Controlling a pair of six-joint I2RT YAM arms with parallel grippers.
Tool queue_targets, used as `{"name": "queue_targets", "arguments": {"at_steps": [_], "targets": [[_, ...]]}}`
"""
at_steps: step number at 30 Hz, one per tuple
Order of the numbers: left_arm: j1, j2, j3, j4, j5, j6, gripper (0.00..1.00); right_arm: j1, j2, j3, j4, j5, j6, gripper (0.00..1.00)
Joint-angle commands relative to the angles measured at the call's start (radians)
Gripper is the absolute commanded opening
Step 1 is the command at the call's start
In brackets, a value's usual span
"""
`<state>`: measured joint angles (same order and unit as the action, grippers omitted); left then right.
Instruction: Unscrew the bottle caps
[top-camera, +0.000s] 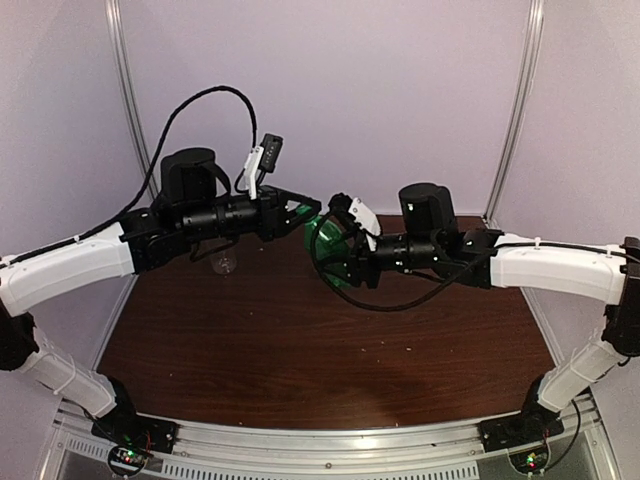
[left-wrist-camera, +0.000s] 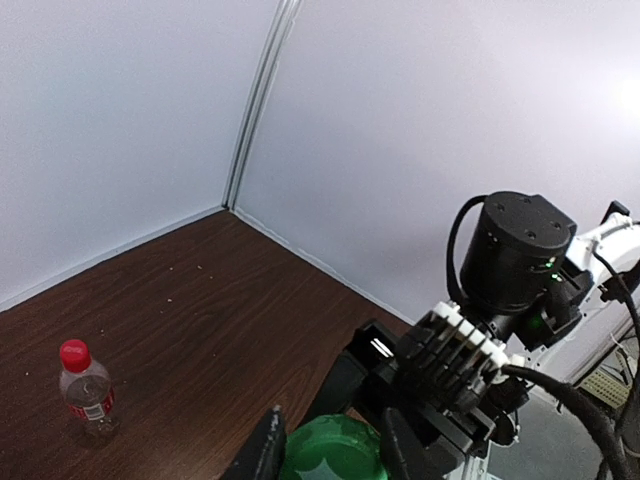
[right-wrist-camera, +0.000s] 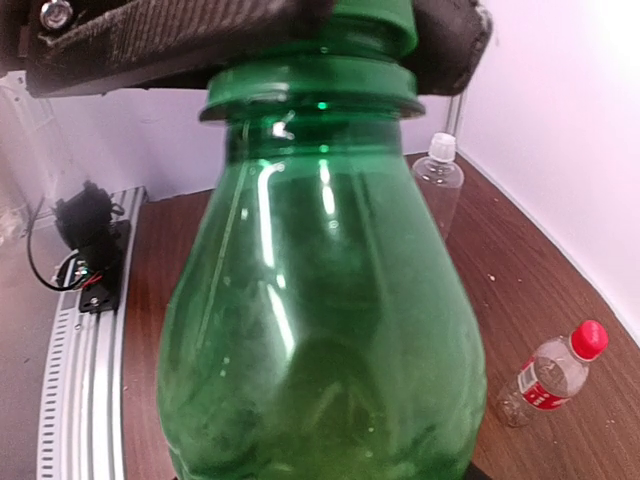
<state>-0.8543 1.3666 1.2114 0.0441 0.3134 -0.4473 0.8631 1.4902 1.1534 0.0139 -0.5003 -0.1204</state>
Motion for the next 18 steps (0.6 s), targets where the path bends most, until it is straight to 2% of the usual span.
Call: {"name": "queue_targets", "arguments": {"at_steps": [1, 10, 15, 18], "targets": [[-0.017, 0.034, 0.052, 0.016, -0.128, -0.063, 0.28, 0.002, -0.031, -0.032, 0.049, 0.197, 0.033, 0.42], [-0.017, 0.037, 0.048, 0.029, -0.115, -0.042, 0.36, 0.001, -0.031, -0.037, 0.036, 0.129, 0.023, 0.42], [-0.015, 0.007, 0.013, 0.071, -0.092, -0.008, 0.51, -0.002, -0.037, -0.037, 0.021, 0.074, 0.012, 0.43], [-0.014, -0.017, -0.005, 0.080, -0.076, 0.028, 0.66, -0.009, -0.045, -0.038, 0.014, 0.031, 0.013, 0.43]]}}
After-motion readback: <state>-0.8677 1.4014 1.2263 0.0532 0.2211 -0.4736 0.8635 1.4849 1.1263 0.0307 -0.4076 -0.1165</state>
